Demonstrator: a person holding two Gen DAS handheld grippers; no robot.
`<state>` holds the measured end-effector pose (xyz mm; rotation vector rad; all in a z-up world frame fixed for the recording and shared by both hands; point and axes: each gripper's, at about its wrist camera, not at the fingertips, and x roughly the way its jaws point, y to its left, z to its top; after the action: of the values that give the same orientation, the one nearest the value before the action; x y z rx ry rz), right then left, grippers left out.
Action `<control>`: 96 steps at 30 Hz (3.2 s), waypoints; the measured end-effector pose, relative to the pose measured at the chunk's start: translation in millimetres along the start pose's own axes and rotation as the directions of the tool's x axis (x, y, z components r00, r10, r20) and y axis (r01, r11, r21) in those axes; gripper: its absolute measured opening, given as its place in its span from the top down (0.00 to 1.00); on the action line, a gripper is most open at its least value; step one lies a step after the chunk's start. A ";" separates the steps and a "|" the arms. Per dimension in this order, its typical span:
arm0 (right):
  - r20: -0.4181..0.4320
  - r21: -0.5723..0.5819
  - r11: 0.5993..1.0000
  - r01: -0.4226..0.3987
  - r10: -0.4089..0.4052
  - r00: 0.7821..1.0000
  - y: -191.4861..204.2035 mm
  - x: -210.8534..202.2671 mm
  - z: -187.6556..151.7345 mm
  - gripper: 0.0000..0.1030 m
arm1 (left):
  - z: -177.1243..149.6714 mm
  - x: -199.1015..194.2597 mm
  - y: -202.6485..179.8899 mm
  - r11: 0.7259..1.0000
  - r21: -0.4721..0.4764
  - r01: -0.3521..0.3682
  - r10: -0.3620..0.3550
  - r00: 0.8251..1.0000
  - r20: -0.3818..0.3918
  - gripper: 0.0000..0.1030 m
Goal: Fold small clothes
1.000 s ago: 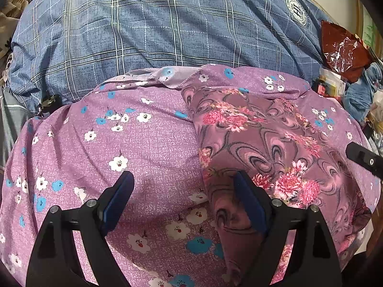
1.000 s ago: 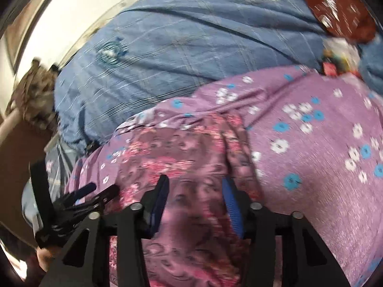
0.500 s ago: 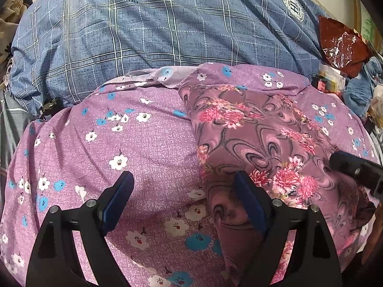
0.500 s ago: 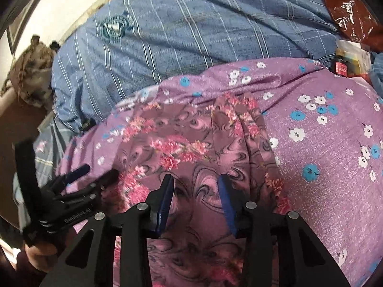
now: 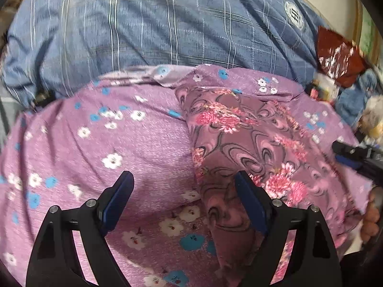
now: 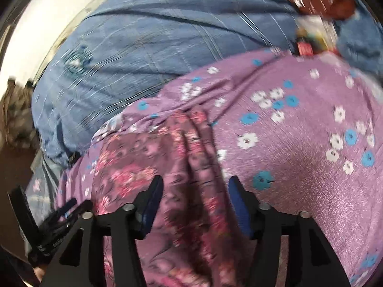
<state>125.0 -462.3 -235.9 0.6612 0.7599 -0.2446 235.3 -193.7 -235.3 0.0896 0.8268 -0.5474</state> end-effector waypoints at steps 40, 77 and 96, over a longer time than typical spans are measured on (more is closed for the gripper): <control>0.225 -0.402 0.850 0.341 -0.269 0.937 82.2 -7.8 -34.2 0.44 | -6.6 9.7 -15.2 0.999 0.051 0.000 -0.001 1.000 0.004 0.15; 0.240 -0.409 0.828 0.383 -0.307 0.921 74.4 -7.6 -33.3 0.43 | 0.0 2.6 1.3 1.000 -0.012 -0.008 0.008 1.000 0.027 0.15; 0.252 -0.406 0.817 0.411 -0.332 0.909 68.9 -9.1 -32.0 0.41 | -1.0 -0.8 -13.9 0.996 0.044 0.078 -0.079 0.996 0.030 0.15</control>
<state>130.6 -389.0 -214.8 0.0376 0.7425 -0.4622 227.3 -205.0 -233.5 0.0878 0.7907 -0.6394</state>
